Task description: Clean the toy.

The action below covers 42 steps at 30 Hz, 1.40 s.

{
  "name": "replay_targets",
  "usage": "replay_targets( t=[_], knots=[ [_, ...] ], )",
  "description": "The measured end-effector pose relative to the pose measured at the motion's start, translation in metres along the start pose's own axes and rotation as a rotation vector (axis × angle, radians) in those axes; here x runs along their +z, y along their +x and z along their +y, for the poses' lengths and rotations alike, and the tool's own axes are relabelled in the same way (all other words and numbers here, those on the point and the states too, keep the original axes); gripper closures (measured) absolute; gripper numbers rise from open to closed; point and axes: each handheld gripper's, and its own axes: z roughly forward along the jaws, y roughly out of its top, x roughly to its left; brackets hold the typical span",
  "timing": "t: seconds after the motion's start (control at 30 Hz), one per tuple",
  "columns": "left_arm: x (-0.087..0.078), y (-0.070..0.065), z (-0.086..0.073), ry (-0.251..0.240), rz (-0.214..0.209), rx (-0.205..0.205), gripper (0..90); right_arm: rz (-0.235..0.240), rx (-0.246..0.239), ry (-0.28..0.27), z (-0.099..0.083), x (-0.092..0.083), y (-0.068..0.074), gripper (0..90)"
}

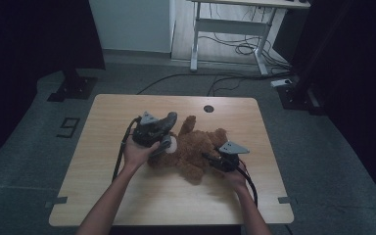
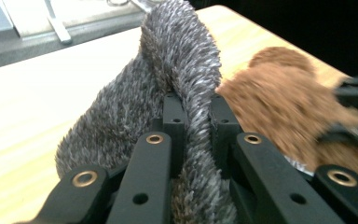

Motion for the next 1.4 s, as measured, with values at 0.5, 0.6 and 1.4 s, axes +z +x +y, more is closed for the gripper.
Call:
replay_targets(
  t=[0.5, 0.6, 1.4],
  knots=[
    [0.013, -0.017, -0.034, 0.038, -0.041, -0.013, 80.7, 0.044, 0.119, 0.068, -0.008, -0.019, 0.001, 33.5],
    [0.011, -0.021, -0.042, 0.027, -0.057, -0.020, 80.7, 0.004, 0.175, 0.017, -0.007, -0.036, -0.004, 27.9],
    [-0.020, -0.062, -0.040, -0.093, -0.095, 0.050, 80.6, 0.067, 0.200, 0.119, -0.007, -0.013, 0.013, 39.8]
  ],
)
